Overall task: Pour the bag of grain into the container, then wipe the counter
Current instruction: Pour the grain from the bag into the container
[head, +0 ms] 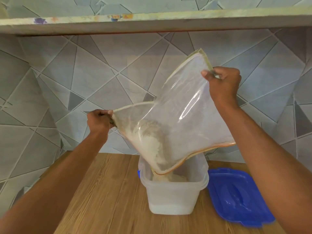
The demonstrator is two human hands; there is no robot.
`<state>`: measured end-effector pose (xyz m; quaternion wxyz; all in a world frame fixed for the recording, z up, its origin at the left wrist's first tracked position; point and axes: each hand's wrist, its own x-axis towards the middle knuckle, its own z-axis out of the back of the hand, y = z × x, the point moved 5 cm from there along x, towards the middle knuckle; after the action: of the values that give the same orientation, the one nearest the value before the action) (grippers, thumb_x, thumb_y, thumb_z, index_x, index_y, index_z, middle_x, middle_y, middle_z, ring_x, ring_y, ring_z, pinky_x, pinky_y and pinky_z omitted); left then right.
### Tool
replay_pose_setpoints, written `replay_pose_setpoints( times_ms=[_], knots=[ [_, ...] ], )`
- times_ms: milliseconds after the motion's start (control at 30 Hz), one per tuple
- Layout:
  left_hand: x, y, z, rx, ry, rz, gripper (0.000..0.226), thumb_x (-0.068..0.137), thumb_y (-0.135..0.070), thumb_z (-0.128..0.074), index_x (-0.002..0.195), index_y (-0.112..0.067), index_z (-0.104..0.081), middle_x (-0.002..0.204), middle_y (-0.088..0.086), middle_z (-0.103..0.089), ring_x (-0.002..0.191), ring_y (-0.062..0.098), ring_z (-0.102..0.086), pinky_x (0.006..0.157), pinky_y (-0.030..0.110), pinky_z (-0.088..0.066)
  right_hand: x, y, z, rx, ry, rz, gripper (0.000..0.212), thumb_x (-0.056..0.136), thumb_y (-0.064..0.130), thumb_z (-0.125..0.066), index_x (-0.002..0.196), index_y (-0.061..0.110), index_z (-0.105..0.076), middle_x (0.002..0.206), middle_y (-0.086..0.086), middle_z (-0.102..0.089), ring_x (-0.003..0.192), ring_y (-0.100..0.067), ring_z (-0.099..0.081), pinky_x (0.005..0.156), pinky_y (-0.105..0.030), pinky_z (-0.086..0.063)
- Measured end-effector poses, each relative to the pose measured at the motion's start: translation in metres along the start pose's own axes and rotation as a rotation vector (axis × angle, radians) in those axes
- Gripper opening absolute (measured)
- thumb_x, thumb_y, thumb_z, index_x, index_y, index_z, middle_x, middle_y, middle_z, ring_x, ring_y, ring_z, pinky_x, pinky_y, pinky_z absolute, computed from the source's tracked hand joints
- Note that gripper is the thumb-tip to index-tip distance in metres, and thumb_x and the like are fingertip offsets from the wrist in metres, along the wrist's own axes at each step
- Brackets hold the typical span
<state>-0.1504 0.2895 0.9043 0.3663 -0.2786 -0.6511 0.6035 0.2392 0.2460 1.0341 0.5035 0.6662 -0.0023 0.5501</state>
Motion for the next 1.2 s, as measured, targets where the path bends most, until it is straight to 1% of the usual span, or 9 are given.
replay_pose_setpoints(
  times_ms=[67,167,367,433,500,633,900,1067,1200],
  knots=[
    [0.000,0.000,-0.003,-0.004,0.027,0.007,0.018,0.093,0.012,-0.055,0.094,0.002,-0.070,0.093,0.014,-0.068,0.080,0.030,-0.068,0.068,0.044,-0.065,0.002,-0.008,0.006,0.016,-0.064,-0.044,0.033,0.086,0.030,-0.078,0.068,0.006,-0.064,0.057,0.005,-0.051,0.058,-0.012,-0.047,0.059,-0.025,-0.044],
    [-0.004,-0.006,-0.006,0.015,0.007,0.001,0.011,0.094,0.005,-0.060,0.092,-0.001,-0.069,0.087,0.010,-0.066,0.080,0.029,-0.066,0.069,0.043,-0.064,-0.002,-0.009,0.003,-0.024,0.062,-0.036,0.023,0.086,0.026,-0.079,0.071,0.012,-0.068,0.057,0.016,-0.048,0.051,0.001,-0.048,0.056,-0.015,-0.037],
    [-0.009,-0.014,-0.013,0.050,0.028,-0.049,0.016,0.094,0.002,-0.063,0.082,-0.009,-0.068,0.086,0.010,-0.067,0.083,0.029,-0.067,0.074,0.045,-0.064,-0.006,-0.026,0.017,0.002,0.025,-0.077,0.049,0.085,0.023,-0.079,0.050,0.028,-0.046,0.049,0.015,-0.038,0.048,-0.002,-0.043,0.054,-0.015,-0.036],
    [-0.010,-0.019,-0.016,0.068,0.037,-0.076,0.017,0.094,0.002,-0.063,0.082,-0.009,-0.068,0.085,0.008,-0.067,0.082,0.029,-0.068,0.074,0.045,-0.064,-0.008,-0.027,0.021,-0.009,0.026,-0.067,0.048,0.084,0.022,-0.079,0.050,0.025,-0.045,0.048,0.014,-0.036,0.043,0.001,-0.042,0.049,-0.008,-0.031],
    [-0.012,-0.021,-0.019,0.068,0.056,-0.088,0.011,0.094,0.001,-0.064,0.088,-0.007,-0.069,0.084,0.006,-0.066,0.084,0.029,-0.069,0.074,0.045,-0.064,-0.007,-0.032,0.027,-0.007,-0.011,-0.070,0.046,0.085,0.025,-0.079,0.053,0.019,-0.047,0.051,0.014,-0.035,0.046,-0.002,-0.037,0.051,-0.013,-0.032],
    [-0.010,-0.022,-0.021,0.101,0.030,-0.096,0.021,0.095,0.002,-0.062,0.080,-0.013,-0.068,0.084,0.004,-0.065,0.090,0.031,-0.068,0.074,0.042,-0.063,-0.011,-0.032,0.028,-0.025,0.057,-0.049,0.055,0.085,0.021,-0.079,0.050,0.025,-0.037,0.049,0.011,-0.028,0.041,-0.003,-0.034,0.046,-0.010,-0.026],
    [-0.011,-0.026,-0.025,0.074,0.020,-0.119,0.018,0.095,0.000,-0.062,0.083,-0.011,-0.068,0.085,0.005,-0.065,0.089,0.028,-0.066,0.063,0.031,-0.058,-0.012,-0.036,0.031,-0.007,0.002,-0.070,0.032,0.086,0.023,-0.078,0.064,0.011,-0.058,0.054,0.017,-0.044,0.045,0.008,-0.046,0.048,-0.004,-0.030],
    [-0.003,-0.033,-0.024,0.078,0.023,-0.132,0.013,0.092,-0.001,-0.066,0.089,-0.012,-0.072,0.095,0.011,-0.071,0.091,0.032,-0.071,0.078,0.048,-0.064,-0.008,-0.047,0.033,0.016,0.012,-0.089,0.044,0.085,0.021,-0.079,0.054,0.021,-0.049,0.043,0.015,-0.036,0.045,0.000,-0.036,0.050,-0.014,-0.033],
    [0.001,-0.036,-0.020,0.085,0.026,-0.107,0.014,0.092,0.000,-0.065,0.088,-0.011,-0.071,0.098,0.015,-0.071,0.094,0.036,-0.071,0.077,0.046,-0.063,-0.003,-0.043,0.031,0.047,0.041,-0.077,0.047,0.084,0.025,-0.080,0.054,0.018,-0.045,0.054,0.011,-0.031,0.048,-0.003,-0.031,0.051,-0.020,-0.031]
  ],
)
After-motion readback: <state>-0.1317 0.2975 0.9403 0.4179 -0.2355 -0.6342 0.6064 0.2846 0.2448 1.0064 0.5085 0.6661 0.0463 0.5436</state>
